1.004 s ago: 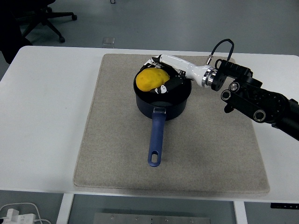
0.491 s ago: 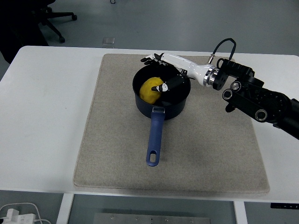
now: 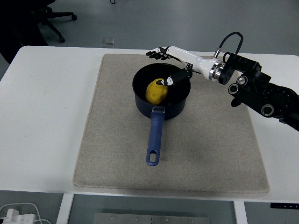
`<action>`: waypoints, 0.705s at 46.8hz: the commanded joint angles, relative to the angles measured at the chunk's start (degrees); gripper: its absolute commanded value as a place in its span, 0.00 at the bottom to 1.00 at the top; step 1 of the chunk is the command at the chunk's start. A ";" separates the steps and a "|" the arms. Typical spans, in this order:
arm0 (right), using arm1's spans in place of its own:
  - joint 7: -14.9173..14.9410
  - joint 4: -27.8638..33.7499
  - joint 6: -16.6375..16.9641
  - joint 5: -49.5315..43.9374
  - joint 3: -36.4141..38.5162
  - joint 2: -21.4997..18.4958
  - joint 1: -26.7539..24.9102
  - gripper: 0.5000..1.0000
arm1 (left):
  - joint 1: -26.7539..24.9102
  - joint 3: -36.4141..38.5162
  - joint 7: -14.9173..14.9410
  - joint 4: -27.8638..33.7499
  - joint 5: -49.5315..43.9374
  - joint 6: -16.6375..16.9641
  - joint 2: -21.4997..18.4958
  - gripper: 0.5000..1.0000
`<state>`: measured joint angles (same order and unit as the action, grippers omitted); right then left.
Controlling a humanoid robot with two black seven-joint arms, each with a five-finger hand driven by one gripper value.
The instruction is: Put the potato in the blue pot
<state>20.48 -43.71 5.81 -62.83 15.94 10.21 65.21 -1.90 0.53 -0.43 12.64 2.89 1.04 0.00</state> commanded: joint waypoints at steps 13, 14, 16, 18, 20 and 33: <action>0.00 -0.15 0.43 6.23 -0.12 2.45 1.59 0.79 | -0.03 0.00 -0.01 -0.07 0.01 -0.07 0.00 0.99; 0.00 -0.15 0.43 6.32 -0.12 2.54 1.59 0.79 | -0.03 0.00 -0.01 -0.07 0.01 0.01 0.00 0.99; 0.00 -0.15 0.43 6.32 -0.12 2.80 1.68 0.79 | -0.03 0.00 -0.01 -0.07 0.01 0.02 0.00 0.99; 0.00 -0.15 0.52 6.32 -0.12 3.32 1.68 0.79 | 0.06 0.00 -0.01 -0.07 0.01 0.02 0.00 0.99; 0.00 -0.15 0.52 6.32 -0.12 3.85 1.59 0.79 | 0.06 0.00 -0.01 0.01 0.01 0.02 0.00 0.99; 0.09 -0.15 0.61 6.41 -0.12 6.58 1.77 0.79 | -0.03 0.00 -0.01 0.01 0.10 0.02 0.00 0.99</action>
<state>20.48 -43.83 6.33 -56.42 15.73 16.25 66.82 -1.90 0.53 -0.44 12.66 2.90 1.05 0.00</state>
